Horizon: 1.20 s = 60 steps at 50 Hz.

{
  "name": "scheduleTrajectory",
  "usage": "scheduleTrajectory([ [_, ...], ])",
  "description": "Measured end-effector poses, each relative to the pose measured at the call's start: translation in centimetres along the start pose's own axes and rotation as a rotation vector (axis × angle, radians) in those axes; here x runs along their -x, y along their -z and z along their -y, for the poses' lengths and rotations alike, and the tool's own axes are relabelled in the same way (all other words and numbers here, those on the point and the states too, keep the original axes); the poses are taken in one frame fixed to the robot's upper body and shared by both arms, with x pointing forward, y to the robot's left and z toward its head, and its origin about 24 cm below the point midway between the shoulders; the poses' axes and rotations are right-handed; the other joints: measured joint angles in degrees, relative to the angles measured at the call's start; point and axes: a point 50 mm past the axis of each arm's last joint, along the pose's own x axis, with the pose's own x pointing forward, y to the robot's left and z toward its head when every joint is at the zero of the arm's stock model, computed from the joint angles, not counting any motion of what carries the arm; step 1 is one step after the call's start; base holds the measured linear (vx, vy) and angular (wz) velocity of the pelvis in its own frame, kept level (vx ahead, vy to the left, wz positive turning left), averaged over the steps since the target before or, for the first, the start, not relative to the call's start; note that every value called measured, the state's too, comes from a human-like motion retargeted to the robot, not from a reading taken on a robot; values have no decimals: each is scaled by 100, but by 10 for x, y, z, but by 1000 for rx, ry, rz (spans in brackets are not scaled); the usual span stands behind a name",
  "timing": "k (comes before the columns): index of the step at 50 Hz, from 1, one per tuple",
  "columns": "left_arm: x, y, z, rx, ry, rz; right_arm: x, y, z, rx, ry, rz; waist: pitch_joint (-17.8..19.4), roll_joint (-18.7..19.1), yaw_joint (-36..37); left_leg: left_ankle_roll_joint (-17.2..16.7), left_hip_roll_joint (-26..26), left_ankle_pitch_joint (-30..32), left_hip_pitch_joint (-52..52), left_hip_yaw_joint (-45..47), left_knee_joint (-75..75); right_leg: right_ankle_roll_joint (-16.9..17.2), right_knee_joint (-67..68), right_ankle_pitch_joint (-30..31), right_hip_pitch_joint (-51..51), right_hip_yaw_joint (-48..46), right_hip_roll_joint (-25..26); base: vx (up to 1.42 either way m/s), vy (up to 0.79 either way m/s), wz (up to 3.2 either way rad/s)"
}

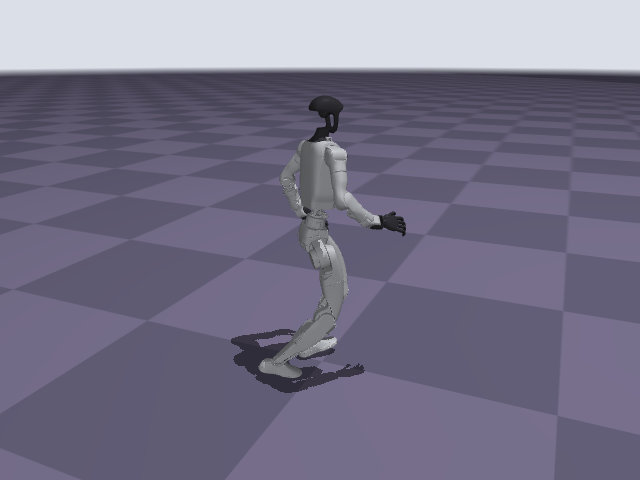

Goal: Run

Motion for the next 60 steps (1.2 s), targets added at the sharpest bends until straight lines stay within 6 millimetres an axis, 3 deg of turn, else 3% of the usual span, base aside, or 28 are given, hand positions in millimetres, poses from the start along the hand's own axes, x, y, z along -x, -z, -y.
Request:
scheduleTrajectory([
  [3, 14, 15, 5, 33, -5, -63, 4, -14, -4, -37, -37, 77, -197, -315, -82, -124, -834, 470, 223, -17, -1859, 498, 463, 781, 151, 6, -608, 0, 6, 23],
  [5, 18, 17, 9, 48, -14, -79, 14, -7, -12, -32, -76, 51, -233, -423, -169, -13, -1128, 470, 299, -80, -1839, 668, 1173, 1241, 142, 46, -881, 0, 0, 0],
  [7, 13, 12, 8, 50, -51, -66, 30, 12, -24, 7, -132, -43, -194, -507, -293, 259, -1362, 262, 467, -185, -1435, 734, 2119, 1582, -41, 124, -1126, 0, 0, 0],
  [9, 1, 0, 2, 47, -109, -24, 54, 41, -38, 70, -200, -186, -86, -548, -439, 477, -1493, -96, 708, -314, -997, 589, 3084, 1595, -420, 173, -1365, 0, 0, 0],
  [12, -33, -42, -19, 44, -227, 113, 93, 86, -52, 194, -306, -421, 111, -413, -584, 519, -1442, -499, 1372, -562, -972, 77, 3928, 1081, -1371, 196, -1507, -1, 3, -39],
  [15, -53, -93, -37, 77, -295, 294, 148, 124, -45, 285, -412, -642, 182, -172, -814, 405, -1426, -454, 2405, -773, -1595, -210, 3667, 475, -2166, 106, -1437, 4, 5, -28],
  [19, -57, -147, -56, 110, -321, 537, 203, 150, -18, 300, -418, -854, 137, 394, -1080, -229, -852, 54, 3472, -945, -1933, -142, 1824, 236, -2595, -269, -651, 6, -4, -13],
  [22, -51, -168, -60, 104, -314, 658, 221, 156, -1, 294, -350, -922, 15, 731, -1185, -625, -308, 574, 3652, -948, -1202, -125, 617, 189, -2610, -324, 57, 0, -9, -6],
  [25, -47, -164, -50, 81, -263, 661, 208, 154, 7, 280, -247, -885, -24, 899, -1154, -709, 196, 1068, 3410, -841, 441, -490, 735, -76, -2447, -359, 440, -6, -7, -18],
  [27, -47, -149, -36, 49, -205, 589, 175, 146, 12, 274, -161, -786, 63, 993, -1021, -545, 647, 1121, 2922, -732, 1831, -827, 1030, -494, -2242, -391, 635, -7, -6, -26],
  [30, -48, -119, -16, -19, -113, 443, 103, 119, 18, 265, -34, -559, 184, 1033, -724, -31, 1177, 531, 1778, -617, 3331, -1061, 1025, -1028, -1796, -410, 776, -5, -4, -23],
  [32, -44, -95, -7, -40, -65, 349, 57, 88, 19, 217, 33, -385, 157, 928, -517, 190, 1156, 97, 976, -520, 3301, -945, 684, -1053, -1387, -332, 750, -2, 0, -20],
  [34, -32, -68, -2, -42, -30, 261, 24, 53, 20, 137, 79, -223, 93, 743, -332, 241, 924, -158, 409, -371, 2579, -694, 295, -840, -927, -202, 645, 0, 2, -10],
  [36, -18, -43, -1, -30, -9, 182, 5, 19, 22, 53, 100, -74, -6, 520, -193, 149, 560, -203, 91, -200, 1350, -353, -59, -439, -477, -97, 445, 3, 6, -3],
  [39, 1, -16, -1, 5, -2, 89, -5, -21, 27, -39, 102, 112, -229, 150, -152, -68, -249, 92, -10, -49, -974, 167, -236, 220, -42, -63, -83, 3, 7, 28],
  [42, 11, -5, 0, 47, -22, 36, -3, -40, 27, -75, 94, 204, -405, -164, -269, -65, -975, 451, 197, -52, -2424, 491, 295, 668, 59, -40, -637, -1, 5, 32],
  [45, 13, -7, 4, 66, -48, 34, 8, -30, 16, -65, 56, 161, -444, -318, -425, 118, -1300, 494, 316, -102, -1984, 674, 1405, 1263, -57, 9, -1016, 0, 0, 0],
  [48, 0, -25, 3, 75, -103, 90, 27, 1, -5, -11, -12, 9, -376, -354, -638, 325, -1489, 319, 652, -230, -1552, 594, 2645, 1661, -584, 66, -1317, -1, 4, -11],
  [53, -34, -76, -8, 80, -188, 252, 77, 70, -34, 151, -150, -322, -227, -44, -1000, 432, -1349, -362, 1432, -512, -1176, -64, 3545, 662, -1873, -40, -1423, -1, 4, -35],
  [57, -58, -125, -23, 65, -227, 403, 135, 119, -36, 262, -254, -612, -90, 92, -1286, 397, -1342, -645, 2244, -615, -1542, -282, 3098, 108, -2822, -34, -1333, 0, 0, -7],
  [60, -64, -149, -30, 58, -223, 489, 180, 142, -28, 296, -313, -797, -48, 365, -1408, 153, -1087, -495, 2898, -692, -1724, -235, 2240, 178, -2983, -122, -898, 2, -1, -6],
])
